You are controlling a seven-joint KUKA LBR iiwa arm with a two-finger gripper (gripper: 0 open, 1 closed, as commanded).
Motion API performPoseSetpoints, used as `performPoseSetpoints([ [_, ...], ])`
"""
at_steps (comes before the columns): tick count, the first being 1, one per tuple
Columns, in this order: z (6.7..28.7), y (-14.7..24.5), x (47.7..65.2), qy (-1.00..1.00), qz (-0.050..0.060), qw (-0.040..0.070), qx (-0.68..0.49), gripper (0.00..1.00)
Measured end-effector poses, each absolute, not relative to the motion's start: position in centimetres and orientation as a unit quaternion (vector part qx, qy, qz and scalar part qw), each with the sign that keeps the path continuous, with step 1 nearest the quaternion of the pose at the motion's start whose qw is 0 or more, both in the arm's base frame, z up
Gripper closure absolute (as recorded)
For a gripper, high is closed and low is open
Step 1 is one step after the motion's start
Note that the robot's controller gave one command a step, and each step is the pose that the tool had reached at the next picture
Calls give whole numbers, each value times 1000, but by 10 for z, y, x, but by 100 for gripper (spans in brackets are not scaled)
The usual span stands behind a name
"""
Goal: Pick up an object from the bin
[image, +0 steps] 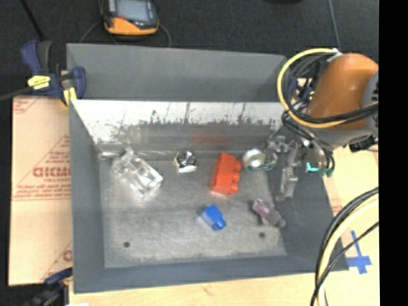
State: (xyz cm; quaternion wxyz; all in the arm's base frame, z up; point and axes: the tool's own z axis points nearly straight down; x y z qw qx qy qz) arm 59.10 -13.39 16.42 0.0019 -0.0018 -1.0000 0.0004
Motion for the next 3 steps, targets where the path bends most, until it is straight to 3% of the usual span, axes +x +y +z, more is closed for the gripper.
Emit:
performPoseSetpoints([
  [1, 69, -154, 543, -998, 0, -3, -65, 0],
  [2, 102, -161, 528, -998, 1, -3, -57, 0],
  [3, 100, -159, 531, -981, -1, -2, -193, 0],
])
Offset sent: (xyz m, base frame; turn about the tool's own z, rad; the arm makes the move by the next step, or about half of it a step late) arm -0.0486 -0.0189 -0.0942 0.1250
